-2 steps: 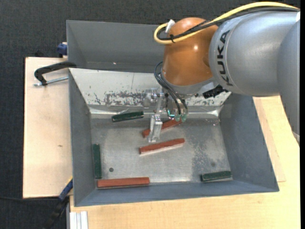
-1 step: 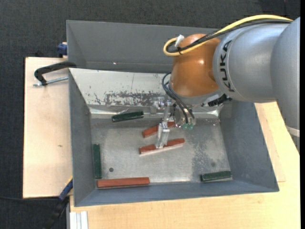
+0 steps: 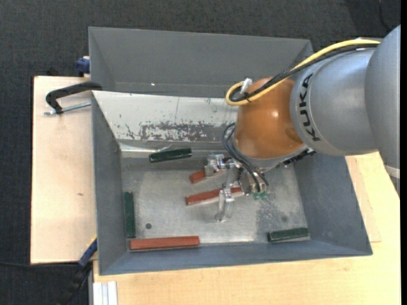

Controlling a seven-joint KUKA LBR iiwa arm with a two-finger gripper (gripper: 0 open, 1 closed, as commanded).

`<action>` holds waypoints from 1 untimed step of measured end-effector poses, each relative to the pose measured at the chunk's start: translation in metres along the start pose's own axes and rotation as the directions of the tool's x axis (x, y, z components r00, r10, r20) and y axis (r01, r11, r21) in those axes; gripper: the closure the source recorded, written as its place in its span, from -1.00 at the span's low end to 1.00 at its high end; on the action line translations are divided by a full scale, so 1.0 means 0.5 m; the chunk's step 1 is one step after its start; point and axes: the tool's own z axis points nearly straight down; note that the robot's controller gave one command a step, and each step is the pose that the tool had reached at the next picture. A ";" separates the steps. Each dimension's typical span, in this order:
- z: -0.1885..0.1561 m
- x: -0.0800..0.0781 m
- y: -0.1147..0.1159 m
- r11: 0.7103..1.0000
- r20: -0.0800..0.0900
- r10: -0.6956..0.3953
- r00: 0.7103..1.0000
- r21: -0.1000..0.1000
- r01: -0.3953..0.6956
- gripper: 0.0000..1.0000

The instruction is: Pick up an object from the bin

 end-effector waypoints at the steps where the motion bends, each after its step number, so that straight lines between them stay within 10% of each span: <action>1: 0.041 -0.039 -0.018 0.993 0.022 -0.117 0.993 0.001 0.117 1.00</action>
Offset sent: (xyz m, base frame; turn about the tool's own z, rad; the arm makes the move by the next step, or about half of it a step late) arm 0.0000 0.0000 0.0000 0.0000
